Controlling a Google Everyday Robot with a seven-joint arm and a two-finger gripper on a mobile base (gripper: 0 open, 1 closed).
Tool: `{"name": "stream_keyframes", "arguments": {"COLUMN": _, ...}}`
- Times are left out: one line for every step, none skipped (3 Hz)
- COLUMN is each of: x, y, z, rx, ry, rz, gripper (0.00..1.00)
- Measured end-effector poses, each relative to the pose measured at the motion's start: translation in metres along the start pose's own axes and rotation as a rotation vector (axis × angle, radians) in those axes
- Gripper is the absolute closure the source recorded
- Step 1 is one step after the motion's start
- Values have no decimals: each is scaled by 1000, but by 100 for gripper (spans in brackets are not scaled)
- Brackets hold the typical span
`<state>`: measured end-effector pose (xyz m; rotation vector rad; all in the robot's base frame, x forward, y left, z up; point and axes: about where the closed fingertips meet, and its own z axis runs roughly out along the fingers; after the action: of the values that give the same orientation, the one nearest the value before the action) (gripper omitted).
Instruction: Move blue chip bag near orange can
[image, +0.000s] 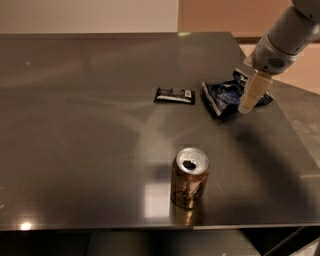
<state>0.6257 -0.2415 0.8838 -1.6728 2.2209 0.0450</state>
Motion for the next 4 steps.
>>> {"name": "stream_keyframes", "arguments": {"x": 14, "y": -20, "z": 22, "rx": -9, "ry": 28, "rz": 41, "gripper": 0}}
{"name": "stream_keyframes", "arguments": {"x": 22, "y": -36, "z": 37, "rx": -11, "ry": 48, "rz": 77, "gripper": 0}}
{"name": "stream_keyframes", "arguments": {"x": 24, "y": -43, "z": 46, "rx": -18, "ry": 62, "rz": 97, "gripper": 18}}
{"name": "stream_keyframes", "arguments": {"x": 22, "y": -43, "z": 49, "rx": -31, "ry": 67, "rz": 108, "gripper": 42}}
